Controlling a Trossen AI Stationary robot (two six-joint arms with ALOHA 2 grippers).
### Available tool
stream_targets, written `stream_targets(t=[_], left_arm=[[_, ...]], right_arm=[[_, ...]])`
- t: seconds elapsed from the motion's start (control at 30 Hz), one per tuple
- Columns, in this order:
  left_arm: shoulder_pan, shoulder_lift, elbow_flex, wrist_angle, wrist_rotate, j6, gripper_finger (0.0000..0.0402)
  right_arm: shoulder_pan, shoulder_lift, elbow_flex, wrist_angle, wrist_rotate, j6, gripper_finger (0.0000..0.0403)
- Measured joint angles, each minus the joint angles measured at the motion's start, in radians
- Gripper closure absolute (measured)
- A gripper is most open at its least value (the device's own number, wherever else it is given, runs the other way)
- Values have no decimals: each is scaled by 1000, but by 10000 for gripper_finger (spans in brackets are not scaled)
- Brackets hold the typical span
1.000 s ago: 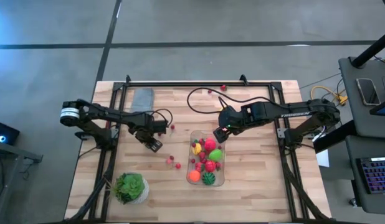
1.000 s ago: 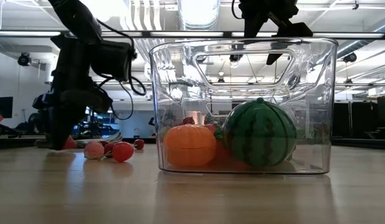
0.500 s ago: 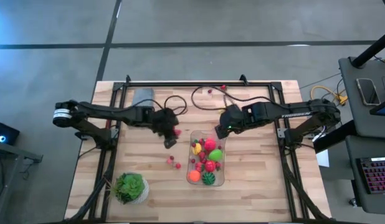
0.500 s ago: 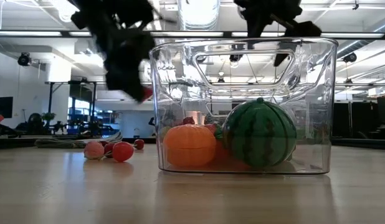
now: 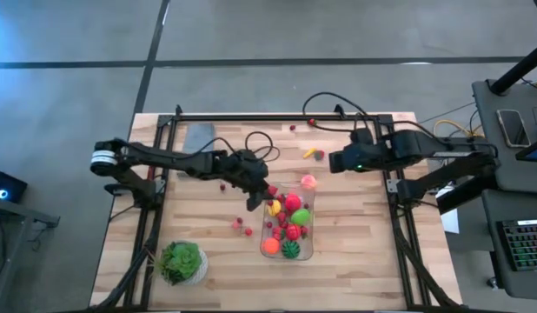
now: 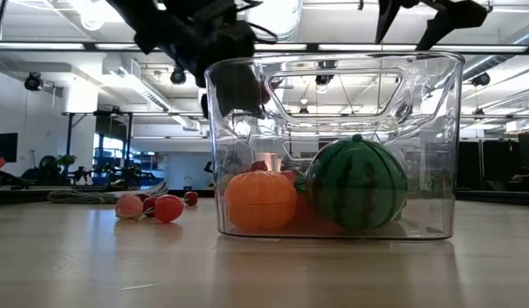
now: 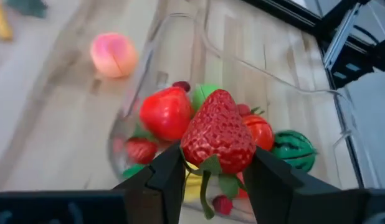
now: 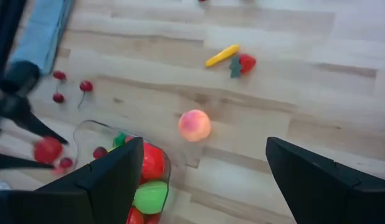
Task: Pick and placing Produce into tupperware
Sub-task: Put the strawberry into the transparent bin, then put the top peach into the transparent bin
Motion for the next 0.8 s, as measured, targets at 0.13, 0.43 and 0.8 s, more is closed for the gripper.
stream_targets(t=[0.13, 0.43, 0.8], left_arm=[[-18, 74, 56, -3, 2, -85, 257], [-36, 199, 143, -17, 120, -285, 137], [-34, 1, 134, -261, 96, -268, 98]], right_arm=[[0, -26, -1, -5, 3, 0, 74], [6, -14, -2, -29, -36, -18, 55], [-67, 44, -69, -33, -214, -20, 42]])
